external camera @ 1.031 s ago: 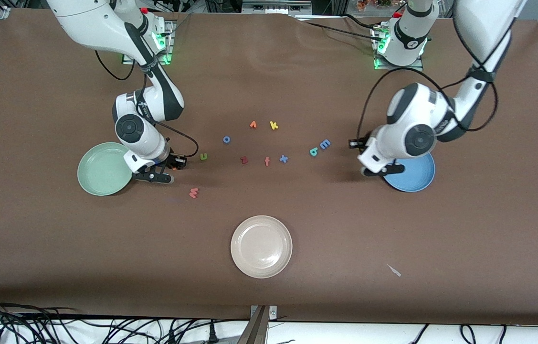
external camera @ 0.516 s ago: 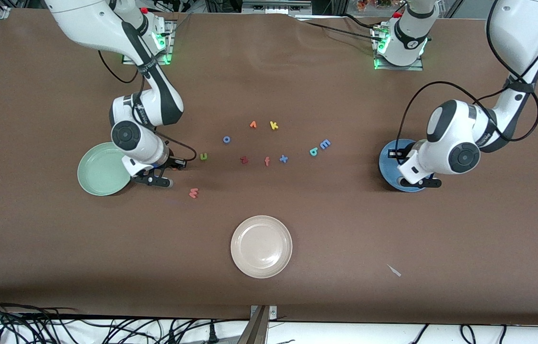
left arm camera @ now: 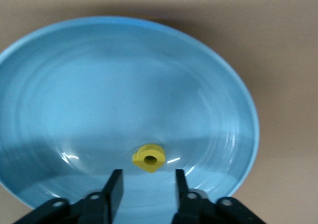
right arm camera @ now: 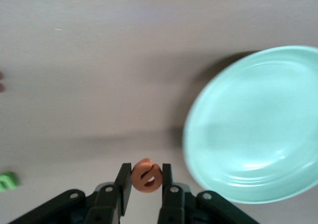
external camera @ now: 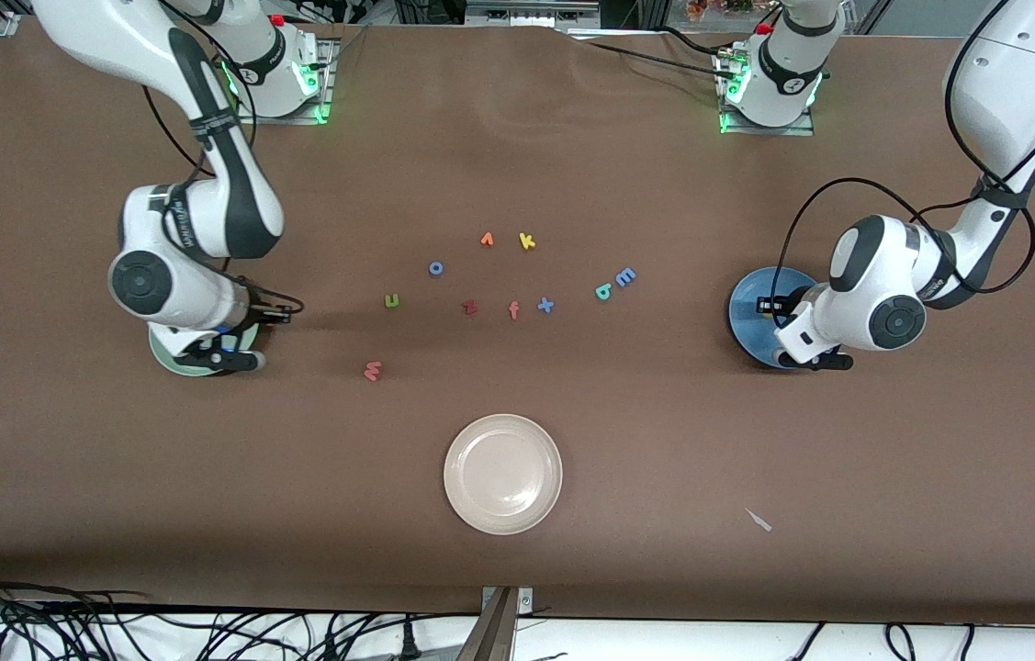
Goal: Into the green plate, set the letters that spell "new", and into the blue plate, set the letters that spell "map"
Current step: 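Place orange 6 on the green plate while the left gripper places yellow a, then reach the right gripper to pink w while the left gripper reaches blue m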
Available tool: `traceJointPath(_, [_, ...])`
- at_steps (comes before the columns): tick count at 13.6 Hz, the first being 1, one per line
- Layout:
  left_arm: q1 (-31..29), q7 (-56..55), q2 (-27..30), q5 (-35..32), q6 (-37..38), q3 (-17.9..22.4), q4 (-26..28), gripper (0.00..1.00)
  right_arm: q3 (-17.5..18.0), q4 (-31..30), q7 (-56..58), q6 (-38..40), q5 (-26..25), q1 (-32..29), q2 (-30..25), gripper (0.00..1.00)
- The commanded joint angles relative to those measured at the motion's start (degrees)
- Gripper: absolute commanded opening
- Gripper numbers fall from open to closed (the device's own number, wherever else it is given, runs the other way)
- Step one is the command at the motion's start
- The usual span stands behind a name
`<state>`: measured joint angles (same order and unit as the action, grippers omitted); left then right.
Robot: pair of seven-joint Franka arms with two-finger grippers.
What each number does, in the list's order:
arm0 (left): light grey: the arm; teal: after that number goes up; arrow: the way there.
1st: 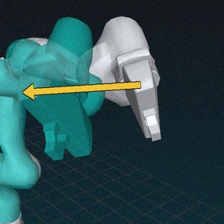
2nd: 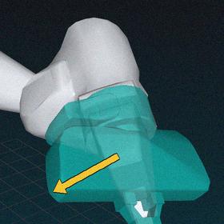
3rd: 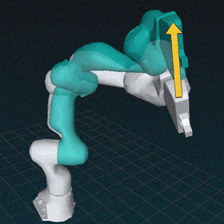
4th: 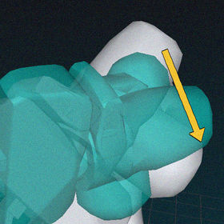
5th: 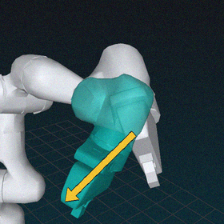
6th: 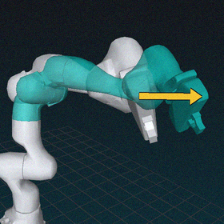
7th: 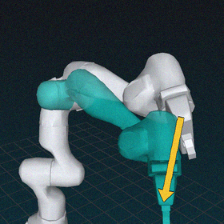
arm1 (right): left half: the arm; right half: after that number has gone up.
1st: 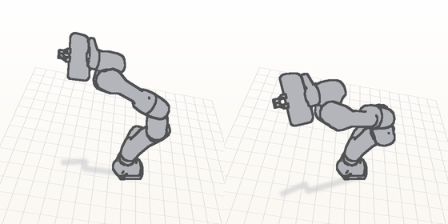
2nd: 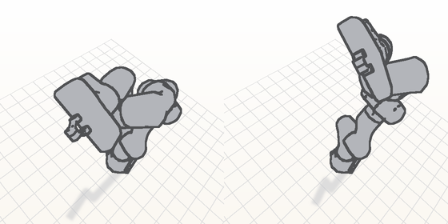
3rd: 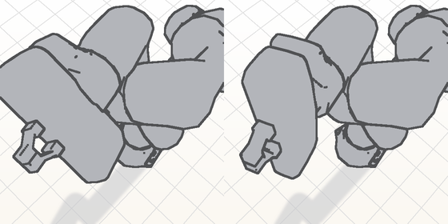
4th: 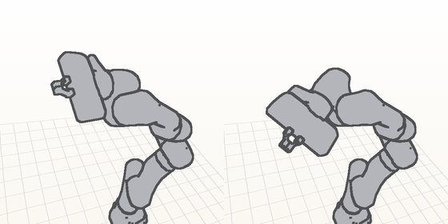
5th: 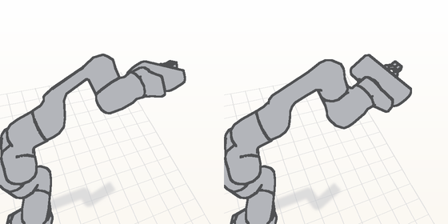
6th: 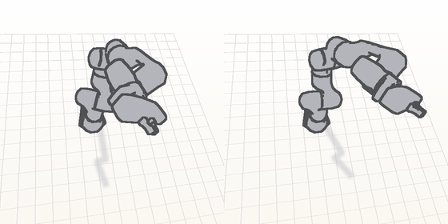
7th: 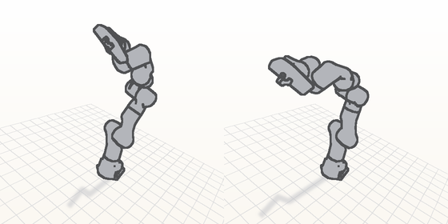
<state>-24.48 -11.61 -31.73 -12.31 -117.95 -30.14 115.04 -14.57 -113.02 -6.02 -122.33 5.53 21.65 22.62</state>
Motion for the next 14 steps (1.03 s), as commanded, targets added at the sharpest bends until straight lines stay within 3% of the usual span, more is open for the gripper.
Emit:
traceJointPath(1, [0.2,0.0,1.8,-0.4,1.0,-1.7,-1.1,0.92,-4.7,-4.0,10.0,-0.8,0.1,0.1,-2.8,0.16])
traceJointPath(3, [0.0,-2.6,2.6,-0.4,1.1,-4.7,-1.1,0.92,-7.5,-5.0,15.0,-2.9,0.1,0.1,-2.1,0.17])
traceJointPath(5, [0.0,-8.1,3.2,-0.4,1.1,-9.0,-1.1,0.92,-7.8,-5.5,15.6,-5.6,0.1,-0.3,0.1,0.19])
traceJointPath(6, [0.1,-11.3,3.1,-0.3,0.8,-10.8,-1.0,0.9,-7.9,-5.5,15.6,-6.4,0.2,-0.6,1.2,0.25])
traceJointPath(7, [0.1,-14.0,2.8,-0.3,0.3,-12.5,-0.9,0.9,-7.9,-5.4,15.5,-6.6,0.4,-1.0,1.4,0.5])
traceJointPath(8, [0.5,-16.7,2.6,-0.3,-0.1,-14.0,-0.6,0.87,-7.8,-5.4,15.0,-6.5,0.8,-1.2,1.4,0.85])
traceJointPath(9, [0.7,-19.8,2.0,0.0,-2.3,-15.3,0.0,0.87,-7.8,-4.8,14.5,-5.9,1.1,-1.2,1.3,1.0])
traceJointPath(12, [4.3,-27.6,0.7,0.0,-12.3,-16.4,3.9,0.85,-7.0,-3.5,9.9,-4.3,1.4,-0.5,0.7,1.0])
traceJointPath(14, [5.8,-31.3,-1.7,-0.3,-18.8,-16.2,4.9,0.82,-3.6,-2.2,3.6,-4.0,2.7,-0.2,0.8,1.0])
